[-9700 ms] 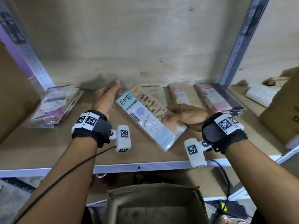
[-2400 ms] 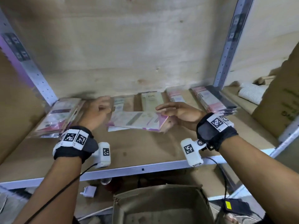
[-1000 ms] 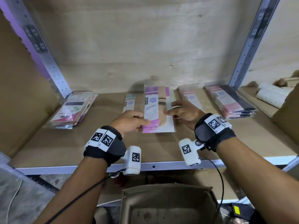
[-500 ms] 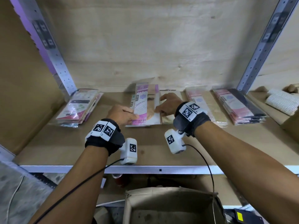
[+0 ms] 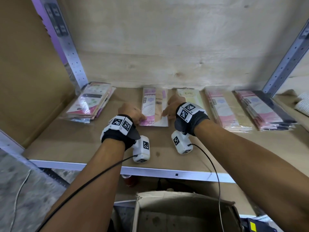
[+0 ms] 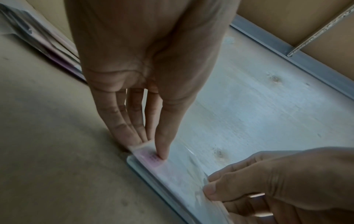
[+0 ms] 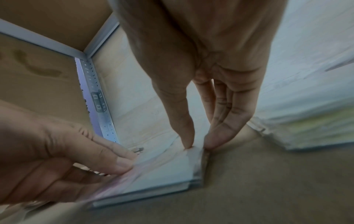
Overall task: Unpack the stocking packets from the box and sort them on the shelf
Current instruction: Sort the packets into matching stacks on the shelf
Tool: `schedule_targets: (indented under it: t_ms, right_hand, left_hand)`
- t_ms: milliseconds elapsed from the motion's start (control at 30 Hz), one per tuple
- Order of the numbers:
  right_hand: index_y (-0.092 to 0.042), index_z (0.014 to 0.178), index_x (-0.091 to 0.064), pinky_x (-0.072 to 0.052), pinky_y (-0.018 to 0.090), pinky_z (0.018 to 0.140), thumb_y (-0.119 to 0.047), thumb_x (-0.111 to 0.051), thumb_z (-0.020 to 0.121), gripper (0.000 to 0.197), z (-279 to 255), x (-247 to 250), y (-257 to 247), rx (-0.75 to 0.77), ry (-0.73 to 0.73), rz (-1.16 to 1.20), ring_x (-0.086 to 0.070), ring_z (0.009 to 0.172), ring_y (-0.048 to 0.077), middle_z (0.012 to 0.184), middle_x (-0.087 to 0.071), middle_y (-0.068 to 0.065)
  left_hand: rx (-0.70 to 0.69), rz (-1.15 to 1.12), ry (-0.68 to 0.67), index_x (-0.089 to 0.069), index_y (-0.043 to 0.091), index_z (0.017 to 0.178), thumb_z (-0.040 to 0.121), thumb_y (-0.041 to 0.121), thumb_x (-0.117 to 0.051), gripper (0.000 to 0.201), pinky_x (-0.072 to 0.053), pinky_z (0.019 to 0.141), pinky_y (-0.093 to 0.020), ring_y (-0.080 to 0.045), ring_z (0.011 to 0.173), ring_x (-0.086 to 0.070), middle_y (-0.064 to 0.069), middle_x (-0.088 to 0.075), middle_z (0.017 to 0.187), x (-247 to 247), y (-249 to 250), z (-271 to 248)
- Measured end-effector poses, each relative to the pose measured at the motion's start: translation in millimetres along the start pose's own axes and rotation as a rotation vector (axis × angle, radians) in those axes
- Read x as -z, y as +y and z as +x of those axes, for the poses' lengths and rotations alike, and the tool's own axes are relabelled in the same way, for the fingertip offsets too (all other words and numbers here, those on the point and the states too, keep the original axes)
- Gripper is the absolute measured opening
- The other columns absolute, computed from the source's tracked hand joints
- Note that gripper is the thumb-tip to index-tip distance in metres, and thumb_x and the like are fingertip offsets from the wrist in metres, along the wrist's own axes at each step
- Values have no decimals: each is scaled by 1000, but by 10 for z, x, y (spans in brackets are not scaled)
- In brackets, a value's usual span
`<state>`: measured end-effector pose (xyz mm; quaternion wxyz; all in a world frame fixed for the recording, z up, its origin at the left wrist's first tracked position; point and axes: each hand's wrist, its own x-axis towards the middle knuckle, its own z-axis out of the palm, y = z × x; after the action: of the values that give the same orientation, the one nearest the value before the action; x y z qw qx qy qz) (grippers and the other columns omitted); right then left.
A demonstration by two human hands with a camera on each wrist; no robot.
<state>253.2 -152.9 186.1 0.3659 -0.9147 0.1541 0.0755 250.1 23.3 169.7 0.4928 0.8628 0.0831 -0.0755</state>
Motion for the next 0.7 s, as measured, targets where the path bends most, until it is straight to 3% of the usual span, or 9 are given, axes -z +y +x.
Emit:
schedule_targets:
  t_ms: [200,300,700]
  right_hand:
    - [-7,120,-57,-56,42,87,-20,-90,64,66,12,-2,-30,30,63,-106,-60,97,27,118,-60,13]
    - [-5,125,-56,-56,45,90,-17,-89,67,68,20,-8,-39,26,64,-104,-61,107,30,125,-55,15]
    - [-2,135,-51,-53,46,95,-14,-85,73,71,1,-20,-90,13,14,-154,-61,114,34,136,-51,19]
  left_hand:
    - [5,19,20,-77,2,93,65,8,-91,32,-59,87,-41,-31,92,-73,-17,-75,97,-25,-20,40]
    - [4,26,27,-77,5,94,66,9,-90,31,-59,88,-41,-32,94,-72,-16,-75,100,-39,-25,55]
    - [-23,78,10,-79,11,90,67,11,-90,26,-60,86,-38,-27,89,-73,-10,-77,96,-46,-73,112]
